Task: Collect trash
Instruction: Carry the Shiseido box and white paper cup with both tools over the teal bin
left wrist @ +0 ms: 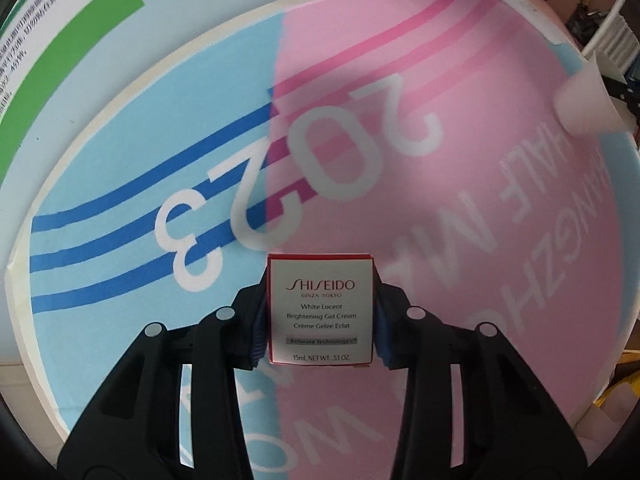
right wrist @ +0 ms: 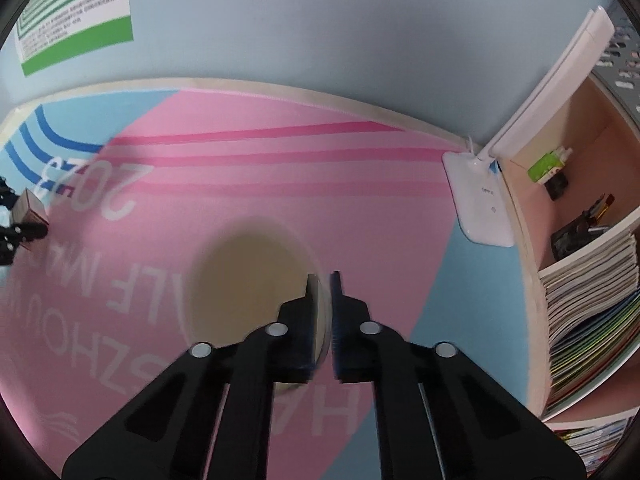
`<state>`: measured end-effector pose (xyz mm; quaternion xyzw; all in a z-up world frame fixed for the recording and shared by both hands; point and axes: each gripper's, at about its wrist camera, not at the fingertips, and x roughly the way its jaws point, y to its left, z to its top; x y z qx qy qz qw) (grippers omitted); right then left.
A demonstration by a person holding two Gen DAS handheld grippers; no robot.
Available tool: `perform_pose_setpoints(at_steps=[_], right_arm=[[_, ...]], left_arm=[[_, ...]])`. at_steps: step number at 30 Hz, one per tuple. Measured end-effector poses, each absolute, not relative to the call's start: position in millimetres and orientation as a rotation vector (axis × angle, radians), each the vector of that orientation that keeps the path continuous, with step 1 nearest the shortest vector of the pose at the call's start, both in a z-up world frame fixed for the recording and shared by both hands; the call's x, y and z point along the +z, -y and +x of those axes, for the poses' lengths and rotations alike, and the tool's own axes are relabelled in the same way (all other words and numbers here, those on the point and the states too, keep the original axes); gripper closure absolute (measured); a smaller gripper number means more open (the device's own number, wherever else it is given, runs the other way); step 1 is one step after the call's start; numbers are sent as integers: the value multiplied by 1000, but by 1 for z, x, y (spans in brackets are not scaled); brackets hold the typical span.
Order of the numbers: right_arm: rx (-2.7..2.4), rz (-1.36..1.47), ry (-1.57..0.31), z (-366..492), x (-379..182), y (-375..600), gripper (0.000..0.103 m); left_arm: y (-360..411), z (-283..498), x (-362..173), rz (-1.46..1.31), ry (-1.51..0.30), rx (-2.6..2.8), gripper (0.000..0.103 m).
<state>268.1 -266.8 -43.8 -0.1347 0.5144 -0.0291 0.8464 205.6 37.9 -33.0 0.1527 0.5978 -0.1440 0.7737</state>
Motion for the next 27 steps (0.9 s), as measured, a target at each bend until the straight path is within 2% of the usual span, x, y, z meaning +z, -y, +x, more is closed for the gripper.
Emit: perform_pose_setpoints(at_steps=[17,27], right_arm=[[-39,-134,-1009,186,0,271,97],[-132,-58,-987,119,11,285,97]], left_arm=[[28,126,26,461,-1180,-423,64],[69,95,23,550,-1147,-555,64]])
